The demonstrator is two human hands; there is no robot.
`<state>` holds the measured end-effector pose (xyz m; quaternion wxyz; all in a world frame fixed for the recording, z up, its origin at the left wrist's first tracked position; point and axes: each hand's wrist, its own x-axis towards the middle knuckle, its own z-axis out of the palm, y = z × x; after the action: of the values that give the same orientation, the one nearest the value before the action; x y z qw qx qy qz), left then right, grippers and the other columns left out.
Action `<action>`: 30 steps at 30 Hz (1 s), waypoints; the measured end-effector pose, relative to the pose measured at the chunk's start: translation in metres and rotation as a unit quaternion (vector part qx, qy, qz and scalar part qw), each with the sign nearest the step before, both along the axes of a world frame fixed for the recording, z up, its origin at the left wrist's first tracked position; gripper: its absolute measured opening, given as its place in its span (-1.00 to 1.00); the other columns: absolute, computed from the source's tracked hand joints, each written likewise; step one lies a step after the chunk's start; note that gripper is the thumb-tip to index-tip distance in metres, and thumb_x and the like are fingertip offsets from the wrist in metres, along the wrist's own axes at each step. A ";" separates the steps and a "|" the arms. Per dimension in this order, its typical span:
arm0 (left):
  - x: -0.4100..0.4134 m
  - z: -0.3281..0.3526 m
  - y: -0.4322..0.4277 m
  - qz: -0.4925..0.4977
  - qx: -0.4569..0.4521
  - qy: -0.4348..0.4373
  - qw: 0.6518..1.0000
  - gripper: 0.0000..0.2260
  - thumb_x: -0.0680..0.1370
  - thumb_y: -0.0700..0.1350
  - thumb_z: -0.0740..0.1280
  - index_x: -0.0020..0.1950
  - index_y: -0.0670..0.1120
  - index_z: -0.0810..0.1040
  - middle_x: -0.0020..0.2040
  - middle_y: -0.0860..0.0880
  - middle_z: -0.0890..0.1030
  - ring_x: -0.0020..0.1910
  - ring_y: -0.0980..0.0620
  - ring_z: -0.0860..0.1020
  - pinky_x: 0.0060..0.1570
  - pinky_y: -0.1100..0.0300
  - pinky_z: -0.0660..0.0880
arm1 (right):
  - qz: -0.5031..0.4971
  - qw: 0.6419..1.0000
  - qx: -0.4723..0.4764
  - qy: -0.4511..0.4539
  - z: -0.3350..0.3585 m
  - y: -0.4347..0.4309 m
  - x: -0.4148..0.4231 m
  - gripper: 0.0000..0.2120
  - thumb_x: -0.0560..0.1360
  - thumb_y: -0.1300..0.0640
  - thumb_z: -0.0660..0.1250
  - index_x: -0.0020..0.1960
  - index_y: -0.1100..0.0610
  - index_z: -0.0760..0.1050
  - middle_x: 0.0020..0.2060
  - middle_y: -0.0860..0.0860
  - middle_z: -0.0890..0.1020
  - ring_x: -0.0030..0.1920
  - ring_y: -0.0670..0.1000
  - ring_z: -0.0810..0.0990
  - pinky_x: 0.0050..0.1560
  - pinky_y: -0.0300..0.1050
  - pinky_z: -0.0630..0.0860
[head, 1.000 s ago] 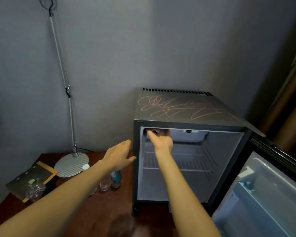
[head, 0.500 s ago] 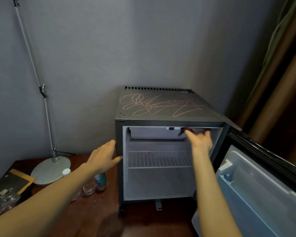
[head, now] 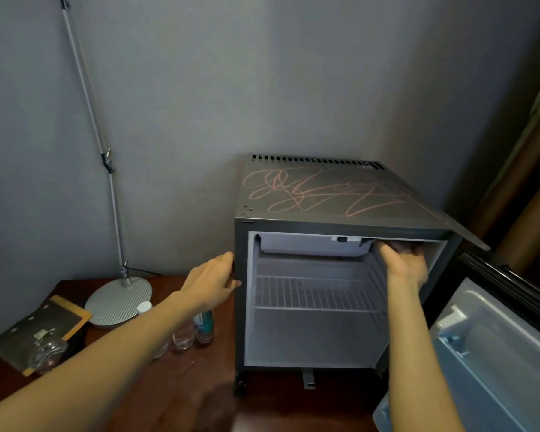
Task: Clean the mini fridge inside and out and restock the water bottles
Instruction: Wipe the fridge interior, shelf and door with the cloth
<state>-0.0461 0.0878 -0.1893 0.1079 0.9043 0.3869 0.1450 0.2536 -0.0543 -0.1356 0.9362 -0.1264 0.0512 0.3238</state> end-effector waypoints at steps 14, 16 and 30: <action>0.001 -0.030 0.003 0.030 -0.041 0.022 0.998 -0.66 0.50 0.14 0.34 0.12 -0.02 0.34 0.06 0.02 0.54 -0.03 0.03 0.53 -0.05 0.07 0.54 | 0.118 0.991 -0.055 0.011 -0.078 0.021 -0.085 -0.66 0.48 -0.06 0.23 0.19 0.07 0.49 0.02 0.11 0.59 0.13 0.09 0.52 0.28 -0.02 0.37; 0.002 -0.037 0.005 0.038 -0.053 0.024 0.998 -0.64 0.49 0.15 0.34 0.13 -0.01 0.34 0.07 0.02 0.54 -0.02 0.04 0.54 -0.06 0.08 0.55 | 0.196 0.975 -0.098 -0.023 -0.091 0.057 -0.112 -0.72 0.58 -0.04 0.15 0.14 0.09 0.49 -0.06 0.11 0.57 -0.06 0.07 0.55 0.02 -0.07 0.55; -0.005 -0.049 0.017 0.055 -0.009 0.096 0.994 -0.52 0.44 0.35 0.25 0.04 -0.03 0.32 -0.03 0.03 0.50 -0.12 0.02 0.50 -0.19 0.14 0.43 | 0.331 0.822 -0.331 -0.325 -0.112 0.138 -0.154 -0.42 0.57 -0.24 0.07 0.36 0.16 0.43 0.23 0.17 0.56 0.20 0.14 0.55 0.26 0.05 0.47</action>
<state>-0.0507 0.1050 -0.2387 0.0706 0.8903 0.4460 0.0598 0.0993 0.0840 -0.2473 0.6370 -0.5359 -0.1972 0.5179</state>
